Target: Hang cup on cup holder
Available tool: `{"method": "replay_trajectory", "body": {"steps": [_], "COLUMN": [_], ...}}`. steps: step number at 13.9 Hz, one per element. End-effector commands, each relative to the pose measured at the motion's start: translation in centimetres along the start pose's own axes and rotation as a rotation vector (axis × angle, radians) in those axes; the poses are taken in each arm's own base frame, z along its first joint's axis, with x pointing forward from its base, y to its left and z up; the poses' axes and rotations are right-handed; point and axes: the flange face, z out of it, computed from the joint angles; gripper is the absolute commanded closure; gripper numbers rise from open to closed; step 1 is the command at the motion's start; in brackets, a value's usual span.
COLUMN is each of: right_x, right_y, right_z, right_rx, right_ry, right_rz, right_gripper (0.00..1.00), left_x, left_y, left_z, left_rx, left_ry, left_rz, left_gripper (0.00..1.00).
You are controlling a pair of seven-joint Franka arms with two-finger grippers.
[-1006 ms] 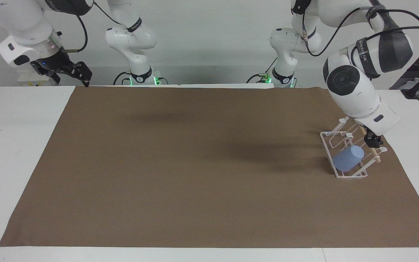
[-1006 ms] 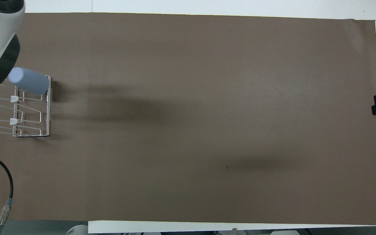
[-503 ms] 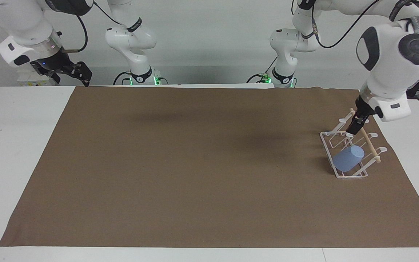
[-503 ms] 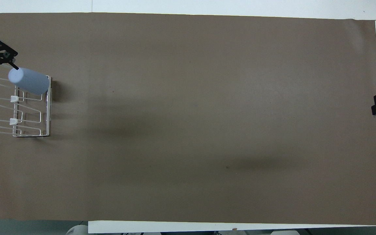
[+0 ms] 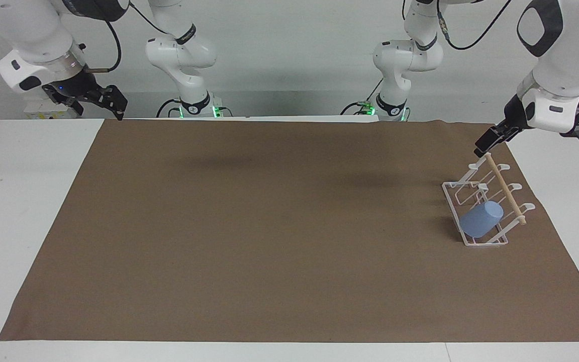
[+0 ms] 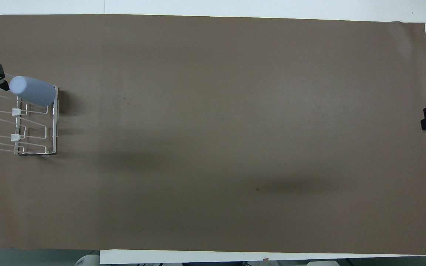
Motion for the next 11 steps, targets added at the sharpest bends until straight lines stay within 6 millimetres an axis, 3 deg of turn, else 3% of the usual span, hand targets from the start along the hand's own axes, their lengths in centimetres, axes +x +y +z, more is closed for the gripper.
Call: {"method": "replay_trajectory", "body": {"steps": [1,3,5,6,9,11], "right_x": [-0.5,-0.5,-0.5,-0.5,-0.5,-0.5], "right_y": [0.2,0.2,0.2,0.2,0.2,0.2], "right_z": [0.1,0.1,0.1,0.2,0.1,0.1], "right_rx": [0.003,0.003,0.003,0.003,0.003,0.003], "right_ry": [-0.005,-0.005,-0.005,-0.006,-0.005,-0.005], "right_rz": [-0.011,-0.011,-0.011,-0.013,-0.013,-0.011], "right_gripper": [0.01,0.01,0.01,0.01,0.01,0.01], "left_x": [-1.5,-2.8,-3.1,-3.2,-4.1,-4.1], "left_y": [0.3,2.1,2.5,2.4,-0.3,0.0], "left_z": [-1.3,-1.9,-1.7,-1.2,1.3,1.8], "left_rx": [-0.004,-0.004,-0.007,-0.006,-0.017,-0.022], "left_ry": [0.006,0.017,0.017,0.011,-0.009,0.023], "left_rz": [0.23,0.281,0.297,0.284,0.241,0.248], "left_gripper": [0.0,0.0,0.0,0.0,0.0,0.0]}}
